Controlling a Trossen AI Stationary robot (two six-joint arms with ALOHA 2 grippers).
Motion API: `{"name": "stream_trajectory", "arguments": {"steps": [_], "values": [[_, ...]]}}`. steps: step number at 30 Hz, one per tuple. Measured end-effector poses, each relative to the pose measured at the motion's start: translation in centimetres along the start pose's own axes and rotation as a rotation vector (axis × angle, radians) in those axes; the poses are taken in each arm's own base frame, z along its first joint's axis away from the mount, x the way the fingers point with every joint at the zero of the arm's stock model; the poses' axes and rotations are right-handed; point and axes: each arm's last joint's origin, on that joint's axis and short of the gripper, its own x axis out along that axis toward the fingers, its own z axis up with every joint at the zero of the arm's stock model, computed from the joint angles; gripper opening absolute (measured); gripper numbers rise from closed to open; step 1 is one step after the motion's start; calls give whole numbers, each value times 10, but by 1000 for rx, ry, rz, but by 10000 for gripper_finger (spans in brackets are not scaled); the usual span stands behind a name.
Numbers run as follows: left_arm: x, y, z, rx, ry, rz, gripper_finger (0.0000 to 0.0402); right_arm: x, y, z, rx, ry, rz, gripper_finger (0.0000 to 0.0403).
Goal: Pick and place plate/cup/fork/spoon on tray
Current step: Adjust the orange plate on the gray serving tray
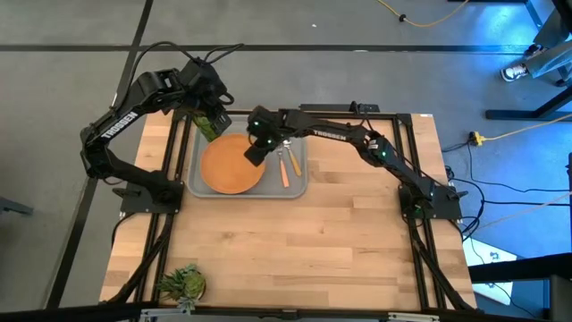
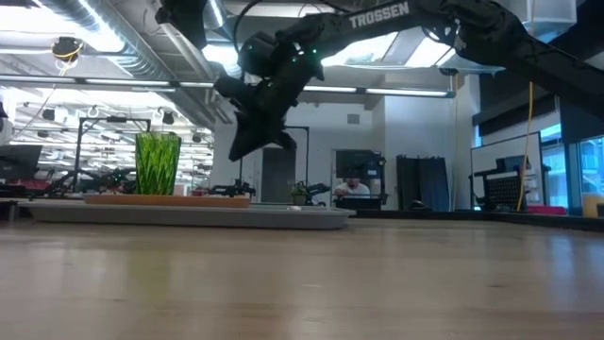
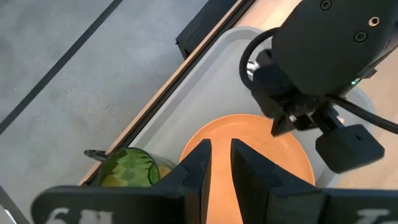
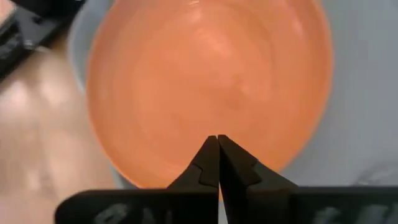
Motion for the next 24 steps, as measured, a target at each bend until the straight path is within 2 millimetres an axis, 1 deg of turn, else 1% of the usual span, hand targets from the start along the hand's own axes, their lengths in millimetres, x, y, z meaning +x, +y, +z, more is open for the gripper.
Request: {"name": "stream_trajectory", "arguments": {"steps": [3, 6, 11, 15, 18, 24], "values": [[0, 0, 0, 0, 0, 0, 53, 5, 0, -1, -1, 5, 47, 0], [0, 0, 0, 0, 0, 0, 53, 13, -1, -8, -3, 27, 49, 0], [0, 0, 0, -1, 0, 0, 53, 32, -9, -21, 6, 59, 41, 0], [0, 0, 0, -4, 0, 0, 53, 41, -15, -31, 16, 98, 25, 0], [0, 0, 0, -9, 0, 0, 53, 44, -17, -33, 20, 110, 20, 0], [0, 0, 0, -10, 0, 0, 53, 42, -23, -31, 28, 108, 13, 0]]}}
